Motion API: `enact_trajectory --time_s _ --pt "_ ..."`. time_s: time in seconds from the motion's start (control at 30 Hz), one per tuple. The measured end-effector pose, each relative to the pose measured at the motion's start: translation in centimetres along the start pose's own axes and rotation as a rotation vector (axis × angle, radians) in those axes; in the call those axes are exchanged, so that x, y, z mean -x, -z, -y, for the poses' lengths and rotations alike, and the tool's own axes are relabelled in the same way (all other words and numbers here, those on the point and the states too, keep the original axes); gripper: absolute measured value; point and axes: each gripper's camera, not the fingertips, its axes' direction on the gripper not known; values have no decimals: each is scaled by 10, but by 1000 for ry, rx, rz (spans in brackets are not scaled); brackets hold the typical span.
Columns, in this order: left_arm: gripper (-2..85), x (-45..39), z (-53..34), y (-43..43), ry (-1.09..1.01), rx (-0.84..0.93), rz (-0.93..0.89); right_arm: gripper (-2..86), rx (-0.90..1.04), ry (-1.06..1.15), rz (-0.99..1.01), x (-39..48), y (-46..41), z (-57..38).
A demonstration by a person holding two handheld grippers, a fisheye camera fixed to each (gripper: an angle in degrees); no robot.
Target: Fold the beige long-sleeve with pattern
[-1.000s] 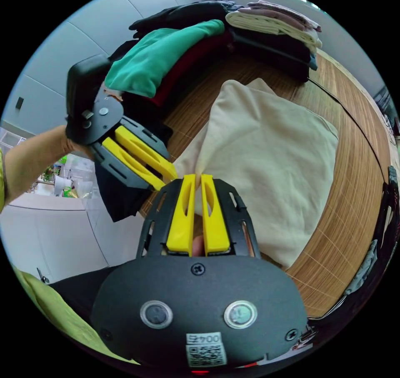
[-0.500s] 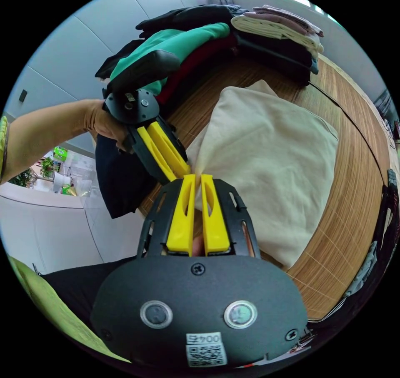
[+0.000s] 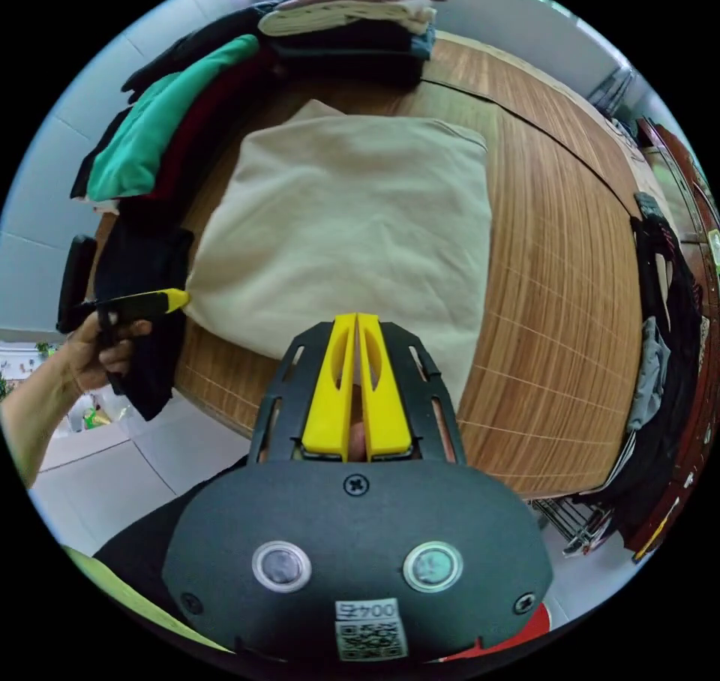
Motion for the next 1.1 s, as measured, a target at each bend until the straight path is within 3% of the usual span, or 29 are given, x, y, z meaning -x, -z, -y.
enact_trajectory --time_s 0.17,0.3,0.4,0.5,0.57,0.67,0.77,0.9,0.97,1.03,1.1 --pt "4 -21 -68 -58 231 -148 -46 -7 46 32 -28 -3 -21 2" --pt "2 -67 -106 -62 292 -182 120 -5 27 27 -17 4 -11 2" --pt "1 -169 -104 -73 103 -286 177 2 -27 4 103 6 2 5" --pt "1 -272 -68 -172 -175 -148 237 34 -127 114 144 24 19 32" --pt "1 -318 -69 -259 -328 -75 480 57 -188 226 135 38 29 60" --pt "2 -303 -93 -327 -330 -71 666 81 -248 507 63 70 39 114" --pt "2 -279 -116 -347 -274 -106 602 93 -211 817 -37 106 34 161" --pt "1 -275 -137 -374 -234 -136 596 66 -14 1180 -77 157 11 193" --pt "1 -272 -149 -388 -225 -148 600 31 74 1256 -137 174 -5 196" --pt "1 -267 -158 -394 -220 -159 591 12 39 1249 -151 178 -2 203" --pt "1 -257 -168 -398 -210 -170 571 5 7 978 93 155 17 243"
